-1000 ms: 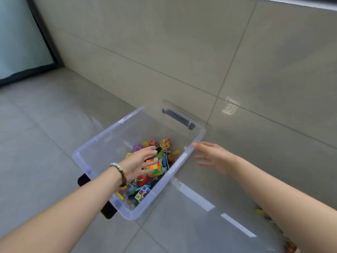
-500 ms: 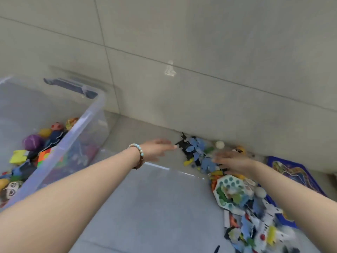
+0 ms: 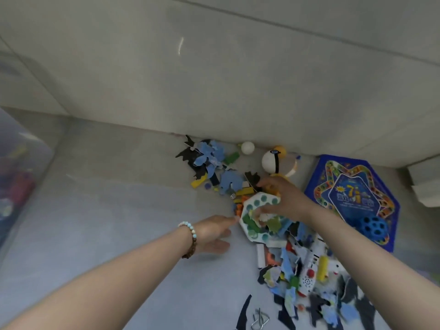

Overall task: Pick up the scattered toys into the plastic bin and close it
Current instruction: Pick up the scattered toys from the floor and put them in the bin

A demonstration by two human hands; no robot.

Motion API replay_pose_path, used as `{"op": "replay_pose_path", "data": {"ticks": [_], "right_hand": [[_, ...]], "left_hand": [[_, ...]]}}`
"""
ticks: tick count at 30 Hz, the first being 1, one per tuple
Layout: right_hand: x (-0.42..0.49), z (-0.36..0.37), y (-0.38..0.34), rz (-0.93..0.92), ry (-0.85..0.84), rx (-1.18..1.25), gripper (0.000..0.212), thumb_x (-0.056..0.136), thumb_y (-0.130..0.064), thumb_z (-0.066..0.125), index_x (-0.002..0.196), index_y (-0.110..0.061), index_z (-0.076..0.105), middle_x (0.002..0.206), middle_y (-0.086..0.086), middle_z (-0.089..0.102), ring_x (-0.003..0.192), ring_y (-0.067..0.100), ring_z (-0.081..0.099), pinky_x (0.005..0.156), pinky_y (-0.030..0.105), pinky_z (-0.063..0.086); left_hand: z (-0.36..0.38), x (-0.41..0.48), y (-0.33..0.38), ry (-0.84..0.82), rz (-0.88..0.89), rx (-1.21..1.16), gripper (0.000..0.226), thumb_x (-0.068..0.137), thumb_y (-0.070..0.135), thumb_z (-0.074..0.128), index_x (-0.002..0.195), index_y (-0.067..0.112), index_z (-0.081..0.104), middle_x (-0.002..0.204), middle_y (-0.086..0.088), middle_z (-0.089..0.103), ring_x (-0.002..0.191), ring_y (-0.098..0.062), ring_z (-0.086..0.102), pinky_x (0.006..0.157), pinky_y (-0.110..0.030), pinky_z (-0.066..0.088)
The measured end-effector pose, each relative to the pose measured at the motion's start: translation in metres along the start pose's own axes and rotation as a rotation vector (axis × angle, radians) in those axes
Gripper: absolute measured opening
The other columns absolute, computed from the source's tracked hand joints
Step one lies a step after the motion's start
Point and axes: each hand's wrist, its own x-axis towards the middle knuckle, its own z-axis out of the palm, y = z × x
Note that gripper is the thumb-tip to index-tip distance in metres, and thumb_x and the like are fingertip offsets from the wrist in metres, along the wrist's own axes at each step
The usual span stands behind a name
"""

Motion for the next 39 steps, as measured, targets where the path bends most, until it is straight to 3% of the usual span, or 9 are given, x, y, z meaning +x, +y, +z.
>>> {"op": "replay_pose_path", "data": {"ticks": [3, 5, 7, 12, 17, 20, 25, 32, 39], "right_hand": [[-0.015, 0.004, 0.019, 0.068, 0.191, 0.122, 0.056, 0.072, -0.032, 0.079, 0.119, -0.019, 0.051, 0.115, -0.004, 0.048, 0.104, 0.012, 0.048, 0.084, 0.022, 0.038], [-0.025, 0.005, 0.034, 0.168, 0.243, 0.206, 0.053, 0.07, -0.03, 0.08, 0.112, -0.016, 0.05, 0.103, -0.006, 0.049, 0.096, 0.012, 0.05, 0.073, 0.017, 0.04], [-0.033, 0.007, 0.047, 0.256, 0.233, 0.302, 0.056, 0.07, -0.028, 0.081, 0.111, -0.015, 0.045, 0.101, -0.007, 0.049, 0.088, 0.009, 0.05, 0.062, 0.01, 0.04], [-0.043, 0.025, 0.066, 0.357, 0.221, 0.461, 0.078, 0.067, -0.034, 0.081, 0.13, -0.018, 0.037, 0.118, -0.003, 0.041, 0.105, 0.012, 0.045, 0.084, 0.025, 0.042], [-0.036, 0.041, 0.067, 0.385, 0.219, 0.427, 0.09, 0.058, -0.052, 0.081, 0.132, -0.028, 0.037, 0.12, 0.0, 0.036, 0.115, 0.02, 0.046, 0.102, 0.038, 0.043], [-0.032, 0.05, 0.065, 0.402, 0.278, 0.442, 0.091, 0.053, -0.064, 0.078, 0.13, -0.033, 0.041, 0.124, 0.002, 0.042, 0.116, 0.023, 0.05, 0.098, 0.044, 0.047], [-0.029, 0.057, 0.059, 0.368, 0.334, 0.601, 0.073, 0.063, -0.046, 0.081, 0.127, -0.027, 0.05, 0.126, 0.006, 0.047, 0.114, 0.02, 0.053, 0.096, 0.04, 0.05], [-0.018, 0.049, 0.037, 0.259, 0.318, 0.774, 0.049, 0.074, -0.018, 0.077, 0.117, -0.021, 0.054, 0.114, -0.001, 0.064, 0.101, 0.012, 0.062, 0.085, 0.026, 0.053], [-0.008, 0.034, 0.013, 0.219, 0.302, 0.707, 0.037, 0.077, -0.019, 0.075, 0.102, -0.031, 0.05, 0.095, -0.014, 0.061, 0.088, 0.005, 0.06, 0.078, 0.024, 0.052]], "left_hand": [[0.02, 0.005, 0.002, 0.025, 0.113, -0.023, 0.056, 0.092, 0.04, 0.05, 0.141, 0.023, 0.029, 0.133, -0.005, 0.049, 0.103, -0.019, 0.059, 0.082, -0.027, 0.051], [0.032, 0.008, 0.008, 0.065, 0.254, -0.012, 0.014, 0.095, 0.023, 0.05, 0.108, 0.027, 0.048, 0.11, 0.0, 0.06, 0.08, -0.004, 0.063, 0.065, -0.016, 0.052], [0.041, 0.011, 0.013, 0.086, 0.366, -0.038, 0.022, 0.093, 0.011, 0.052, 0.087, 0.031, 0.043, 0.093, 0.007, 0.06, 0.071, -0.003, 0.062, 0.056, -0.01, 0.051], [0.04, 0.039, 0.01, 0.259, 0.37, 0.006, 0.059, 0.078, 0.028, 0.074, 0.126, 0.02, 0.04, 0.121, -0.002, 0.061, 0.104, -0.022, 0.063, 0.09, -0.042, 0.053], [0.041, 0.052, 0.01, 0.309, 0.407, 0.1, 0.075, 0.072, 0.033, 0.078, 0.131, 0.016, 0.034, 0.121, 0.001, 0.059, 0.106, -0.019, 0.062, 0.093, -0.041, 0.052], [0.047, 0.052, 0.009, 0.341, 0.431, 0.064, 0.07, 0.077, 0.026, 0.074, 0.133, 0.015, 0.032, 0.122, -0.001, 0.058, 0.105, -0.018, 0.06, 0.093, -0.038, 0.051], [0.05, 0.051, 0.011, 0.362, 0.44, -0.003, 0.068, 0.079, 0.025, 0.071, 0.135, 0.013, 0.034, 0.124, -0.003, 0.057, 0.107, -0.02, 0.06, 0.091, -0.037, 0.051], [0.046, 0.041, 0.022, 0.376, 0.426, 0.015, 0.031, 0.083, 0.031, 0.066, 0.104, 0.023, 0.043, 0.102, 0.003, 0.059, 0.091, -0.017, 0.06, 0.085, -0.032, 0.052], [0.024, 0.034, 0.03, 0.321, 0.3, -0.145, 0.05, 0.076, 0.043, 0.071, 0.114, 0.021, 0.048, 0.118, -0.006, 0.063, 0.1, -0.029, 0.066, 0.086, -0.048, 0.054]]}}
